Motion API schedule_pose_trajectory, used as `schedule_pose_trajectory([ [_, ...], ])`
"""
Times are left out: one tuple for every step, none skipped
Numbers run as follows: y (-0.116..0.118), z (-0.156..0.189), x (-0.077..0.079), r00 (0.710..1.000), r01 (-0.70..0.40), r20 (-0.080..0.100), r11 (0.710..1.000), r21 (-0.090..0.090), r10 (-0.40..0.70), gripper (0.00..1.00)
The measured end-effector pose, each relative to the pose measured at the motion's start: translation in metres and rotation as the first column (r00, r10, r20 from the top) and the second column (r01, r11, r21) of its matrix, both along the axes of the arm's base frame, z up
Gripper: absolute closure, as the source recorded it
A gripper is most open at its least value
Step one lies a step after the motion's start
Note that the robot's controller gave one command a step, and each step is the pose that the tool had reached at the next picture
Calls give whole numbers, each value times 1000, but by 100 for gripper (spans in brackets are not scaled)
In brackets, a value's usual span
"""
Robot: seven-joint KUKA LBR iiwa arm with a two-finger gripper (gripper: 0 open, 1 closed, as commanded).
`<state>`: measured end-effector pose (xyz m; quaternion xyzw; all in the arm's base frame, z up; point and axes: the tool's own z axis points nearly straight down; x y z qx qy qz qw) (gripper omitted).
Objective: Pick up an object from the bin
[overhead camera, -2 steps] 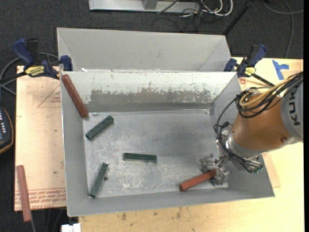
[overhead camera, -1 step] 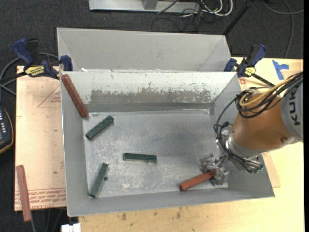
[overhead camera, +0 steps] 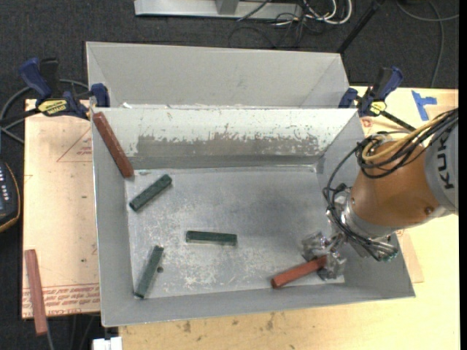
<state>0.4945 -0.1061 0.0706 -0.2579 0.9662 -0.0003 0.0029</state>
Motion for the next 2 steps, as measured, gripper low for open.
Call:
schedule_pose_trajectory([
  [0,0,0,1000,0,0,1000,0,0,100],
  [0,0,0,1000,0,1,1000,0,0,100],
])
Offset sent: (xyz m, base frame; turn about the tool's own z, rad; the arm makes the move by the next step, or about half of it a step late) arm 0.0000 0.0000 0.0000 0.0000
